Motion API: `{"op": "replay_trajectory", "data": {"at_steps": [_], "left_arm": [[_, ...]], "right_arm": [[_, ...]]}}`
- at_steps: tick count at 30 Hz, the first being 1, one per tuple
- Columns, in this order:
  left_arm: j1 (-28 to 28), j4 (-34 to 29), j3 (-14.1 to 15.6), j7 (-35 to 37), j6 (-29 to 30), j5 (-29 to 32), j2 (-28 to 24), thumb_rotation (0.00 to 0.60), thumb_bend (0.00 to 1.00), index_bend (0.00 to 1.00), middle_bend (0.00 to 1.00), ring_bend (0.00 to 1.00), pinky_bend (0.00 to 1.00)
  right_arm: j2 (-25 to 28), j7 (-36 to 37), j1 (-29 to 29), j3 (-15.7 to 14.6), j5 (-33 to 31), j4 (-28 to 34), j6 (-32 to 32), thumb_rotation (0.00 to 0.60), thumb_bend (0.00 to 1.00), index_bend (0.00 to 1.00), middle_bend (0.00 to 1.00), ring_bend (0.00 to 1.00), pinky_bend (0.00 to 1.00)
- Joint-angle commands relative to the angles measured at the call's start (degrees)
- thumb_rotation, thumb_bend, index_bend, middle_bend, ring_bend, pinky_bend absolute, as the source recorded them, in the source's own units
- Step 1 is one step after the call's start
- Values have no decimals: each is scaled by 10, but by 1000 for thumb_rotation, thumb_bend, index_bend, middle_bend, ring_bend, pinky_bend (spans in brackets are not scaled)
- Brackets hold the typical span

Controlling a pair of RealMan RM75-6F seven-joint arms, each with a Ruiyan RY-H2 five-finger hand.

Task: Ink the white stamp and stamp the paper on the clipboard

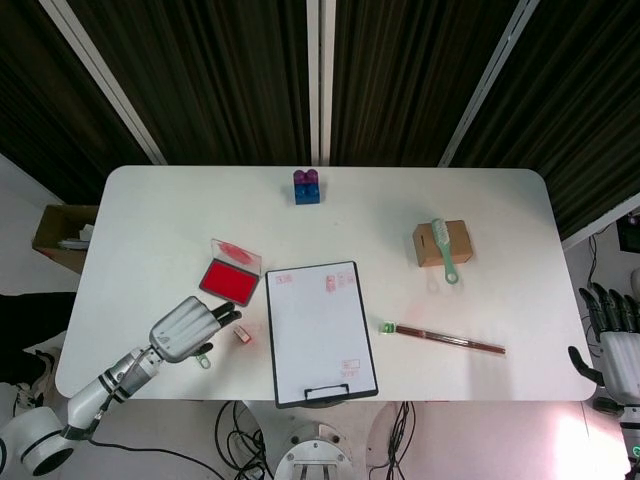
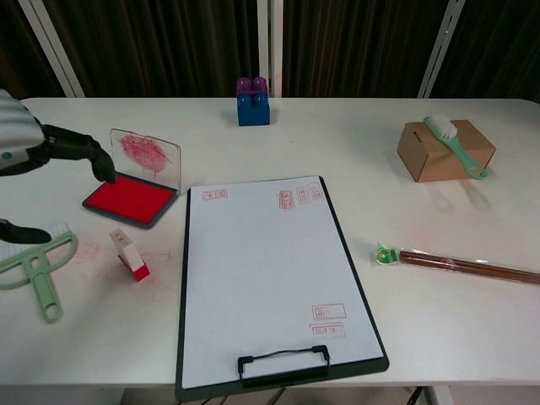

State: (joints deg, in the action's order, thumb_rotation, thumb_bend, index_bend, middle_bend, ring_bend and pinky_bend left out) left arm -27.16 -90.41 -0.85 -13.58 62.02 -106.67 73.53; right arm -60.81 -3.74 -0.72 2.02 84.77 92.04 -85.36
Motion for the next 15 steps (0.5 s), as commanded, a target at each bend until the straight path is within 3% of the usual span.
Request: {"op": "replay_trajectory", "data": {"at_steps": [1, 10, 15], "left_arm": [[-21, 18, -4, -28, -33, 28, 33, 600, 130, 305, 342, 897, 907], [-46, 47, 3, -41, -61, 52, 67, 600, 165, 330, 352, 897, 906], [-52, 61, 13, -29, -49, 46, 80, 600, 182, 400, 419, 914, 917]], "right_arm": [[1, 3, 0, 1, -2, -1, 0, 600, 223, 0, 0, 0, 0], [-2, 9, -2, 2, -5, -10, 8, 600, 224, 0, 0, 0, 0], [-2, 12, -1, 2, -7, -12, 7, 600, 223, 0, 0, 0, 0]]}}
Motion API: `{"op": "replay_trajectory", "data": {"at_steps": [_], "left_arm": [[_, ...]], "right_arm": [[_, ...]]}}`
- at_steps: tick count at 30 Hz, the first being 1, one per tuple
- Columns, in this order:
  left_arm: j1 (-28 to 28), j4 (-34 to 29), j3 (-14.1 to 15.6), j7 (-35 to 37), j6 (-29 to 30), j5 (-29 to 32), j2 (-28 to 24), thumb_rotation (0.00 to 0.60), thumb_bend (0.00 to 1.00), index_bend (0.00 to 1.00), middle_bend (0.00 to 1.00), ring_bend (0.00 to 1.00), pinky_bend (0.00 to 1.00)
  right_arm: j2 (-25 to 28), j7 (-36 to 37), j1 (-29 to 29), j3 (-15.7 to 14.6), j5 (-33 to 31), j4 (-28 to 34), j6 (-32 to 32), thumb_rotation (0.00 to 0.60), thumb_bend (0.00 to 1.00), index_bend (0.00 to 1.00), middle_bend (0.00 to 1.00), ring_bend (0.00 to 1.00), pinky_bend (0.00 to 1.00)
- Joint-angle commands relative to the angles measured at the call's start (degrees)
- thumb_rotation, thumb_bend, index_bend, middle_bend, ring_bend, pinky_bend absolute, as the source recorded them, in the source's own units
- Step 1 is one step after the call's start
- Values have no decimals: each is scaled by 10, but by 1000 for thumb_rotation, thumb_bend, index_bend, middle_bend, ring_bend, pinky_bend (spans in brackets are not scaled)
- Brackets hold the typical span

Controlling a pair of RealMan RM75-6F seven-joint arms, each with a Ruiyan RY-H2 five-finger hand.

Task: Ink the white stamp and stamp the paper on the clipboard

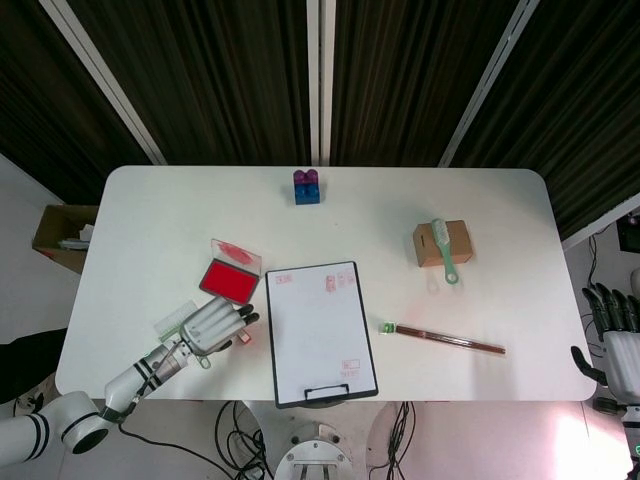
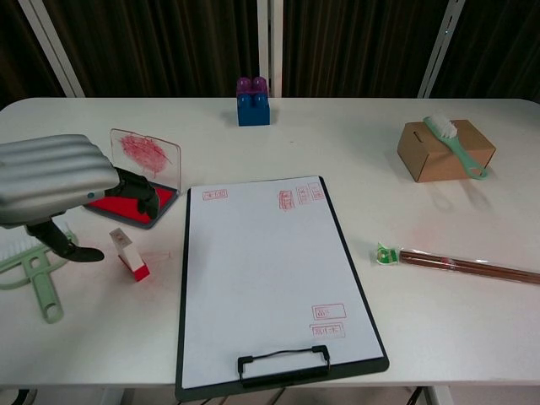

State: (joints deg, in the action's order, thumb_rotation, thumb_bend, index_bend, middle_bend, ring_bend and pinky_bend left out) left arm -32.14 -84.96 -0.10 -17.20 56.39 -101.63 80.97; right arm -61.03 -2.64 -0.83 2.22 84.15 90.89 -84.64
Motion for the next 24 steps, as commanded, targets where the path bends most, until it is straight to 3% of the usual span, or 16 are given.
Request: {"op": "replay_trajectory", "data": {"at_steps": [1, 14, 24], "left_arm": [[-3, 9, 8, 9, 9, -5, 7, 600, 185, 406, 423, 916, 919], [-13, 33, 23, 13, 6, 17, 32, 600, 286, 417, 428, 924, 922], [-20, 43, 31, 25, 10, 24, 43, 600, 291, 434, 443, 927, 923]], "right_arm": [[0, 1, 0, 1, -2, -1, 1, 600, 223, 0, 0, 0, 0], [-1, 3, 1, 0, -3, -4, 2, 600, 224, 0, 0, 0, 0], [-1, 5, -1, 1, -5, -7, 7, 600, 223, 0, 0, 0, 0]]}}
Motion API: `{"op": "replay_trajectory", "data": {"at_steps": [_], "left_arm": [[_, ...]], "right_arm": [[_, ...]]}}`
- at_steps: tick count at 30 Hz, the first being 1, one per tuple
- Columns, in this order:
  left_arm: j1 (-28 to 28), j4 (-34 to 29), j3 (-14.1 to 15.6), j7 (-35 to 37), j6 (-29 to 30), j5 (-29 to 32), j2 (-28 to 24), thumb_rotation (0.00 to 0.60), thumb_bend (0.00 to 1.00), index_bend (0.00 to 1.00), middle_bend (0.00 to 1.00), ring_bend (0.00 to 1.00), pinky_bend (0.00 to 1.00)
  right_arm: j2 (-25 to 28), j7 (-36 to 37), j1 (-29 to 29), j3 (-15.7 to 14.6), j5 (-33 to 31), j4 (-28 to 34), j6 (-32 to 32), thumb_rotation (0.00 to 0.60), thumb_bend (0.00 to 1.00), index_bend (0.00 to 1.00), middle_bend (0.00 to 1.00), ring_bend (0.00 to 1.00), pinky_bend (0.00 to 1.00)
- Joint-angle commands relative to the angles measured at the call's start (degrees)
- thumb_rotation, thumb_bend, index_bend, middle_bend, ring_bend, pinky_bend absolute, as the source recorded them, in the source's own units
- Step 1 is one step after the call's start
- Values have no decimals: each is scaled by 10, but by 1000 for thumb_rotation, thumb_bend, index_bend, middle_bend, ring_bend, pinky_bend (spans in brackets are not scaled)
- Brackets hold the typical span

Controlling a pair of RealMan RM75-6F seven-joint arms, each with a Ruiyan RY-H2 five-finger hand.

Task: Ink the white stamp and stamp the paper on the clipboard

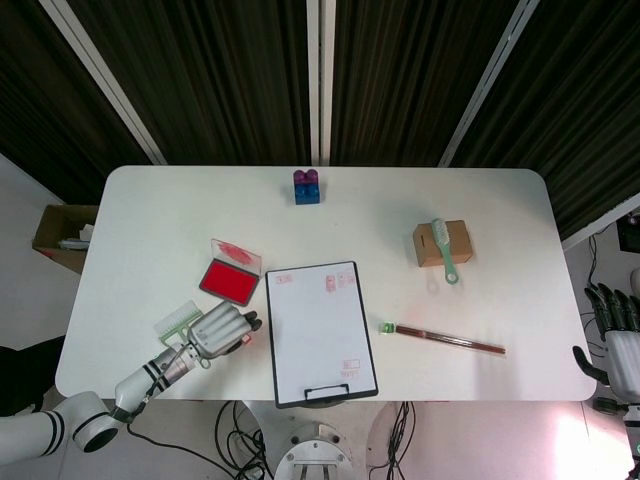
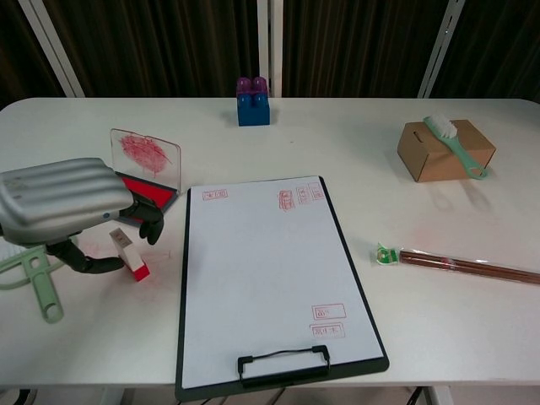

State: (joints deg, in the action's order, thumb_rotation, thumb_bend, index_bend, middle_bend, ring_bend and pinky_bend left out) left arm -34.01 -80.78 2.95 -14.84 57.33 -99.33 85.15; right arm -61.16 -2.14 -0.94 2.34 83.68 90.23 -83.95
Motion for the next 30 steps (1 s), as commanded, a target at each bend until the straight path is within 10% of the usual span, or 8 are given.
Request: {"op": "replay_trajectory", "data": {"at_steps": [1, 30], "left_arm": [[-2, 1, 1, 3, 1, 3, 1, 600, 291, 436, 446, 929, 926], [-16, 33, 17, 43, 13, 12, 15, 600, 361, 536, 538, 955, 940]], "right_arm": [[0, 0, 0, 0, 0, 0, 1, 600, 223, 0, 0, 0, 0], [-2, -9, -2, 0, -13, 1, 13, 600, 224, 0, 0, 0, 0]]}}
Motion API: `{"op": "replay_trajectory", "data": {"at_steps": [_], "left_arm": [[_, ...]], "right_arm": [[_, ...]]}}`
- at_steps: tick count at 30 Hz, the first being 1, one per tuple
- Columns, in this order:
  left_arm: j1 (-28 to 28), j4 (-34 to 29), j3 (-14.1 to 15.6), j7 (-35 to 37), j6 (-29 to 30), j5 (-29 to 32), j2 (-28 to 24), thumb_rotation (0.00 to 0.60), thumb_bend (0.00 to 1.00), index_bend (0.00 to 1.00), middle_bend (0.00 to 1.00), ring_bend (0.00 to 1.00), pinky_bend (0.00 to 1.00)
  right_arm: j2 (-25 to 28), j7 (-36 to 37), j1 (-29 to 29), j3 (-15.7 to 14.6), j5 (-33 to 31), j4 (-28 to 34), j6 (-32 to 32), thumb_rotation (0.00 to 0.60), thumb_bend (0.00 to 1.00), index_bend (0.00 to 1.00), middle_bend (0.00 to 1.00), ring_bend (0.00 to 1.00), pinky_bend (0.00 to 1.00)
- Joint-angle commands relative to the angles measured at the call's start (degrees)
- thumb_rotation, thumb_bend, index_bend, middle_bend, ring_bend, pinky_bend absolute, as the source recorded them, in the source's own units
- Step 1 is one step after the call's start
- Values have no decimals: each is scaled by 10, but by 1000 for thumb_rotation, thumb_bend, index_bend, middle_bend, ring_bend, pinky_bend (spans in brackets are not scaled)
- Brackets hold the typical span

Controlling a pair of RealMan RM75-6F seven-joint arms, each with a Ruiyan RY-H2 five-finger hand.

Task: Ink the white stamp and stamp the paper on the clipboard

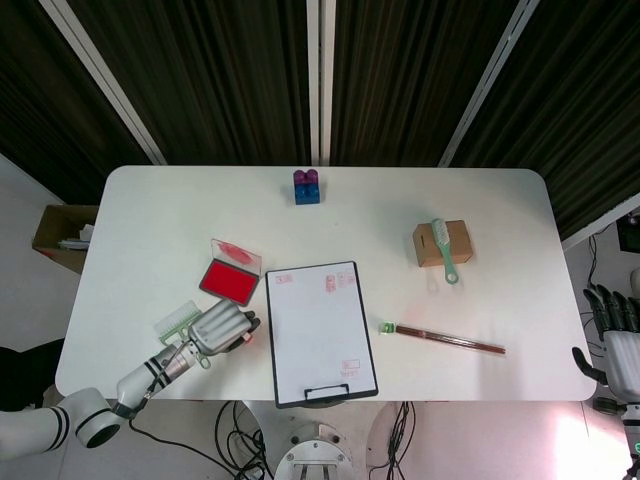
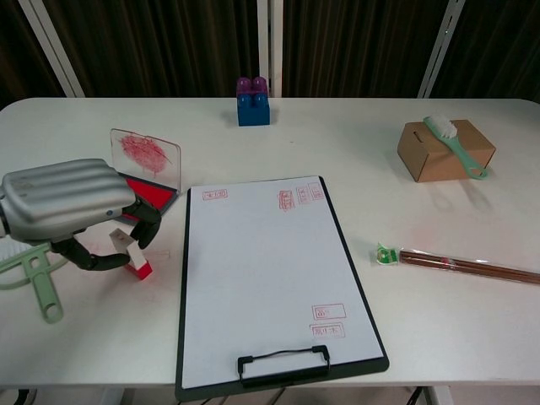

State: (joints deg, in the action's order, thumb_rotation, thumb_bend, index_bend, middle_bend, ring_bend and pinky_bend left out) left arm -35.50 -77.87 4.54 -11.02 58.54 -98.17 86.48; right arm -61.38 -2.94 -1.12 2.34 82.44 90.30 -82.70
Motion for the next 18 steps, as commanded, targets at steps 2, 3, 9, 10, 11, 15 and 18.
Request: {"op": "replay_trajectory", "data": {"at_steps": [2, 3, 9, 10, 11, 15, 18], "left_arm": [[-2, 8, 2, 11, 1, 1, 3, 600, 374, 541, 542, 957, 939], [-2, 9, 2, 14, 2, 2, 3, 600, 379, 542, 544, 958, 940], [-1, 17, 1, 31, 14, 4, 5, 600, 407, 567, 567, 967, 946], [-1, 18, 0, 33, 16, 4, 4, 600, 409, 570, 570, 968, 947], [-1, 19, 0, 36, 18, 4, 4, 600, 411, 576, 575, 971, 950], [-1, 18, -8, 61, 39, 3, -2, 600, 414, 596, 595, 983, 960], [-5, 18, -21, 82, 54, 6, -11, 600, 416, 605, 604, 988, 965]], "right_arm": [[0, -3, 0, 0, -2, 1, 1, 600, 224, 0, 0, 0, 0], [0, -4, 0, 0, -2, 1, 2, 600, 224, 0, 0, 0, 0], [1, -10, -1, -1, -4, 4, 4, 600, 224, 0, 0, 0, 0], [1, -10, -1, -1, -4, 5, 4, 600, 224, 0, 0, 0, 0], [1, -11, -1, -1, -4, 5, 4, 600, 224, 0, 0, 0, 0], [1, -12, 0, 0, -4, 6, 3, 600, 224, 0, 0, 0, 0], [2, -13, 0, 0, -3, 7, 2, 600, 224, 0, 0, 0, 0]]}}
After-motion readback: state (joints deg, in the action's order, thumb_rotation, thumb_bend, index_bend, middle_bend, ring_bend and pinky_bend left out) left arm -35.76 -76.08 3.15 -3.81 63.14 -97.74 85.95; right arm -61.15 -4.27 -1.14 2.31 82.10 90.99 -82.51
